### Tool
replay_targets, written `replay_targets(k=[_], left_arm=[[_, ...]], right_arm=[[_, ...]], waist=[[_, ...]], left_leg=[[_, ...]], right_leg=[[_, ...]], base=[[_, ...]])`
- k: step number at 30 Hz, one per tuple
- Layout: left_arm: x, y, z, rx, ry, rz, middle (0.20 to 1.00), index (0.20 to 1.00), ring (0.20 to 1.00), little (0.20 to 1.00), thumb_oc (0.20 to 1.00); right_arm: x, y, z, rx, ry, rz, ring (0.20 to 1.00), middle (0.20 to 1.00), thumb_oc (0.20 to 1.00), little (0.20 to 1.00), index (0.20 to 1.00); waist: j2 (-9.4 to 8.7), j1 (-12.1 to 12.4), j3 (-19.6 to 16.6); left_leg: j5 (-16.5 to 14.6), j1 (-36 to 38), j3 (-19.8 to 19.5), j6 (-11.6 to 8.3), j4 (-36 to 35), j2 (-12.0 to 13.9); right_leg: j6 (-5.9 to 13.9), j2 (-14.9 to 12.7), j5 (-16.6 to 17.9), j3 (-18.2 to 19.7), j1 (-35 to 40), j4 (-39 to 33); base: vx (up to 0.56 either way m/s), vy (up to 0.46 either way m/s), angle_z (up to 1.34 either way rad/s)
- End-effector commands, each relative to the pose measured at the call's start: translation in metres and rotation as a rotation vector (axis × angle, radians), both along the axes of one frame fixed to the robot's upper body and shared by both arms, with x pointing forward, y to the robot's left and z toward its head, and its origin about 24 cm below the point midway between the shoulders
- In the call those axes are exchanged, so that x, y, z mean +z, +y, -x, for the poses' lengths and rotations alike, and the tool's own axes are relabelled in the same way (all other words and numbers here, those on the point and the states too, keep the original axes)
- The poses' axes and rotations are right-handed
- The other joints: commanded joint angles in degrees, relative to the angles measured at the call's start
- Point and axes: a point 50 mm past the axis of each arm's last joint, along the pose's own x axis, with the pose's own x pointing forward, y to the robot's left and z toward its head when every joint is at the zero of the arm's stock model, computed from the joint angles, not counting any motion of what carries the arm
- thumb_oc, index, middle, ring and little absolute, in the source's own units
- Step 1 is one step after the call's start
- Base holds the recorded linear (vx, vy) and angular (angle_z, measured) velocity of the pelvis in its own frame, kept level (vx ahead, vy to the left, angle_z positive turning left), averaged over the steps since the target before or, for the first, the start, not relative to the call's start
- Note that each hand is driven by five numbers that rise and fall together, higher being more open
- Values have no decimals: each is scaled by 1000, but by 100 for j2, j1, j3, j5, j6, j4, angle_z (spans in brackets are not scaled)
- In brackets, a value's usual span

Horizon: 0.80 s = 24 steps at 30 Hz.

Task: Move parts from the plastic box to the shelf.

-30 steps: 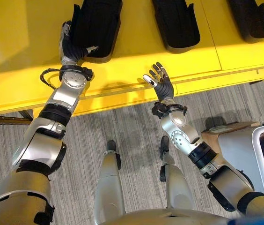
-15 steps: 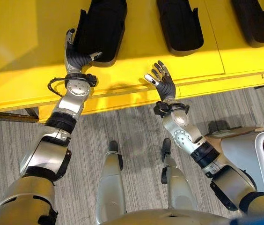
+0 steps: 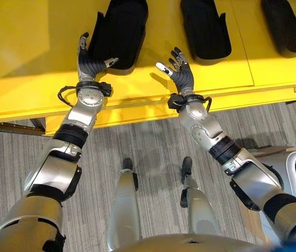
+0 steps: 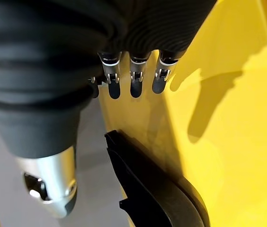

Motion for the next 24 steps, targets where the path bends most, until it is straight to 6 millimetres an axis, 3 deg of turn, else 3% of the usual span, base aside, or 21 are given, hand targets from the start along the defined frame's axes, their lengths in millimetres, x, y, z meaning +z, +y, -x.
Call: replay_targets(k=[1,13,24], left_arm=[[-4,3,-6,7,51,-6,1000,1000,1000,1000,1000],[-6,-24,-12,-80,58,11,1000,1000,1000,1000,1000],[-25,-53,-2,-223,53,92,1000,1000,1000,1000,1000]], right_arm=[[35,-7,-8,-32,-69,-115,1000,1000,1000,1000,1000],[37,-5,-31,-93,54,-118,1000,1000,1000,1000,1000],[63,-16,-45,-163,68,-154,1000,1000,1000,1000,1000]], waist=[[4,181,175],[68,412,237],[116,731,192]], left_leg=[[257,385,241,-40,-828,-163],[254,324,158,-11,-806,-261],[191,175,12,29,-756,-434]], right_leg=[[244,-226,-813,-92,761,346],[233,-237,-838,-158,824,331],[235,-289,-926,-296,952,292]], base=[[1,5,5],[19,5,3],[46,3,10]])
